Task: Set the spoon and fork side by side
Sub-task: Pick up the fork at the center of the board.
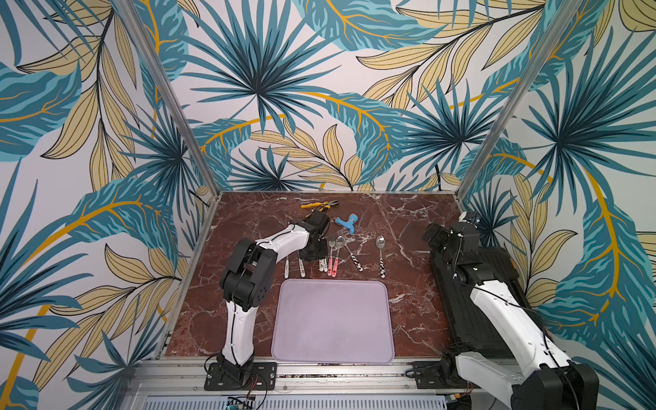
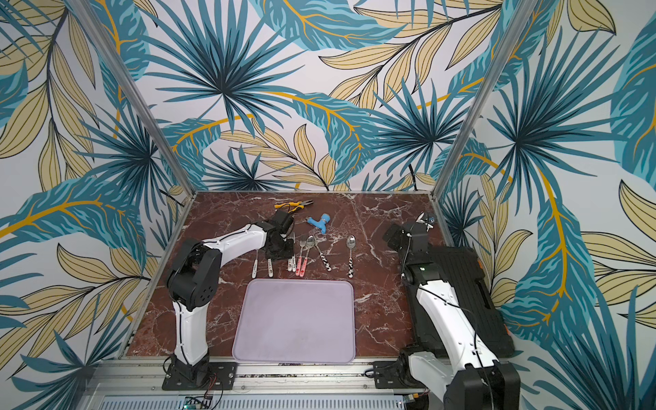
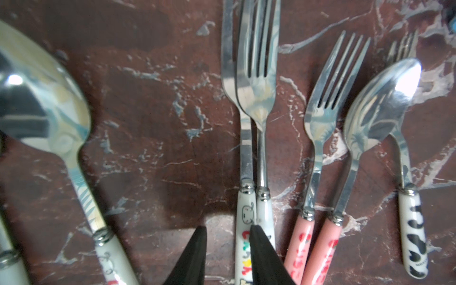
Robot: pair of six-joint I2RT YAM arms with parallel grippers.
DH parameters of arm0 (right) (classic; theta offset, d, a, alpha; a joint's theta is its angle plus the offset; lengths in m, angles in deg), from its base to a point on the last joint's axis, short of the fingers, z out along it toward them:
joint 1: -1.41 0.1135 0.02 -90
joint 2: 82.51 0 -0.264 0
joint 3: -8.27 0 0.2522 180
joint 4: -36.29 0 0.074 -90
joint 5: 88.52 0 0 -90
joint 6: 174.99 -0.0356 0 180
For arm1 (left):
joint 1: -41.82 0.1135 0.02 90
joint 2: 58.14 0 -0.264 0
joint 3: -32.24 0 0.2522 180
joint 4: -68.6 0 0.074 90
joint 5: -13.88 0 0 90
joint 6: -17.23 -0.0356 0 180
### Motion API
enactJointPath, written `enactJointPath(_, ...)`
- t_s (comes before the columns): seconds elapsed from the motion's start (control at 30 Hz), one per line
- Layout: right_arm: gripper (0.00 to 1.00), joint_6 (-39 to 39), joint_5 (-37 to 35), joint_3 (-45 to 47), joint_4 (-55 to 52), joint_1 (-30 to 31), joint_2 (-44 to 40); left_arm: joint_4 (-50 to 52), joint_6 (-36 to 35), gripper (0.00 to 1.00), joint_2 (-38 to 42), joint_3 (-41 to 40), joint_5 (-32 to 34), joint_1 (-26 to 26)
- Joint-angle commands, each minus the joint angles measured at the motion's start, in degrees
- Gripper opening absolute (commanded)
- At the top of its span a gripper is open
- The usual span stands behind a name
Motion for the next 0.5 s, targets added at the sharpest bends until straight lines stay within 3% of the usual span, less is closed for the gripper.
enactJointPath(0.0,0.99,-0.3,-1.1,0.9,-0.7,0.0,0.1,2.1,-1.4,0.33,-2.4,2.6,0.7,-0.8)
enactJointPath(0.3,0.99,-0.4,-1.3,0.9,-0.9,0.0,0.2,3.3,-1.9,0.32,-3.3,3.4,1.7,-1.2)
enactJointPath(0.47,1.00,-0.4,-1.3,0.9,-0.9,0.1,-0.1,4.1,-2.2,0.27,-3.9,3.8,2.6,-1.1)
